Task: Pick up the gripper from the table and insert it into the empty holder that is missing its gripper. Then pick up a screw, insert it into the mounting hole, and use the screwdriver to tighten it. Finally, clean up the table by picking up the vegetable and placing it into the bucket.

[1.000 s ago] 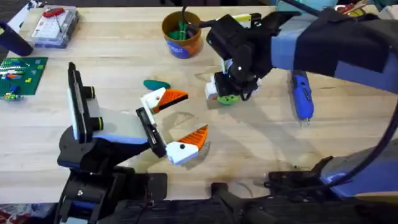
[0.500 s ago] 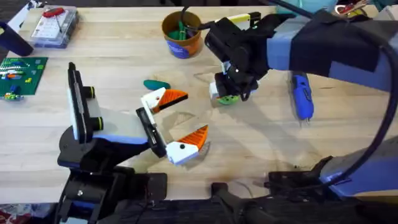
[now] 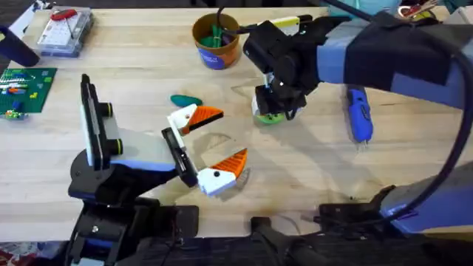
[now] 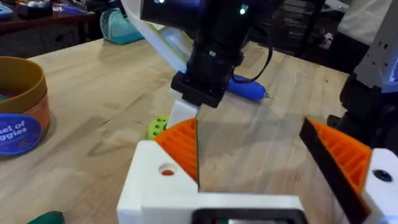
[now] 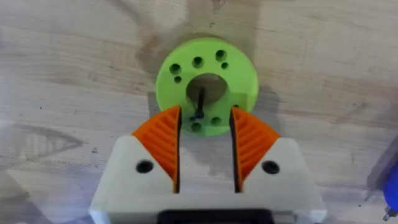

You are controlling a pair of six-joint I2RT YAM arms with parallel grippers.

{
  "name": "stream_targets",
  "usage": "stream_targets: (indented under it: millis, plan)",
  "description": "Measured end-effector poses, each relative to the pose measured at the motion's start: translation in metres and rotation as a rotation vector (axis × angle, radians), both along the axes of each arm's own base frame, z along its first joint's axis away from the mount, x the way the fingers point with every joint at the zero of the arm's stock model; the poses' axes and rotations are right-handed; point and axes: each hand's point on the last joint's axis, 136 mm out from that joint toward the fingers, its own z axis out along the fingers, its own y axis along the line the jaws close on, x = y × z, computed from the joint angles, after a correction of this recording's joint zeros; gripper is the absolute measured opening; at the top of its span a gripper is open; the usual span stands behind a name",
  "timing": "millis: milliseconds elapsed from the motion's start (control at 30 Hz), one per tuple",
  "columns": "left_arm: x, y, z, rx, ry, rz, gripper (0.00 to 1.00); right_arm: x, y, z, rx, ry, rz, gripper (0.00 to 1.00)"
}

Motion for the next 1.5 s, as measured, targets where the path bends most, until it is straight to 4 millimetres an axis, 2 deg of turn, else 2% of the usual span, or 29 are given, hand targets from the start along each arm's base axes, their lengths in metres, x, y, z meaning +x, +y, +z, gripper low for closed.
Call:
stream_targets:
  millis: [200,1267,1500]
  plan:
    - [0.0,0.0,0.0,0.0,0.0,0.0,0.99,0.001,0.0016,0.0002,0.009,-0.003,-0.007,0.348]
    - [0.0001,0.0001,0.0,0.0,0.0,0.001,0.99,0.0023,0.0037,-0.0038,0.013,0.0,-0.014,0.199]
    - [0.0,0.0,0.0,0.0,0.0,0.0,0.99,0.0019,0.0027,-0.0039,0.01,0.002,-0.015,0.082]
